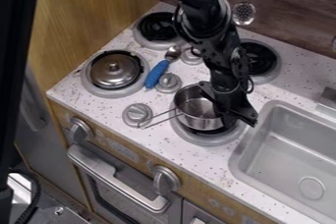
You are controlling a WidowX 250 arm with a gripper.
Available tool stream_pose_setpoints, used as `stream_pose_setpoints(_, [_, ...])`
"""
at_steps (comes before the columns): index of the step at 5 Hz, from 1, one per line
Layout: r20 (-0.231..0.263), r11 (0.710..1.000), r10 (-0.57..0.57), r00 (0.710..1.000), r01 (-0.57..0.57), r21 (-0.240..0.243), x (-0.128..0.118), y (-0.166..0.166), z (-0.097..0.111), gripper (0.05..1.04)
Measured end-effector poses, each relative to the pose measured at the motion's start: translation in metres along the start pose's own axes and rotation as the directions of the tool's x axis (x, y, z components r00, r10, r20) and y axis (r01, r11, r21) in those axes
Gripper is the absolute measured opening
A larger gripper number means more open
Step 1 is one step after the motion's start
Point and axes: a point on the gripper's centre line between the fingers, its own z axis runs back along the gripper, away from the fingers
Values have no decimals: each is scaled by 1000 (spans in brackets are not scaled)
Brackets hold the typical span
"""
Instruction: Moves the silver pot from the top right burner to the bottom right burner
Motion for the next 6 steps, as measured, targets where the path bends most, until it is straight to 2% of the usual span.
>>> stream_pose_setpoints(1, [-10,1000,-1,1000,1,-16,-2,-4,-1,97])
stream_pose_setpoints(2, [-59,999,-13,998,11,-32,-4,-9,-10,264])
stream_pose_setpoints(3, [-78,1000,6,997,-5,11,0,-4,-8,561])
stream_pose_setpoints(4, [-112,993,10,994,3,121,12,-2,17,849])
stream_pose_setpoints(5, [-156,984,17,988,11,179,15,-6,44,1003])
stream_pose_setpoints(6, [-144,991,40,989,-21,134,19,-12,56,998])
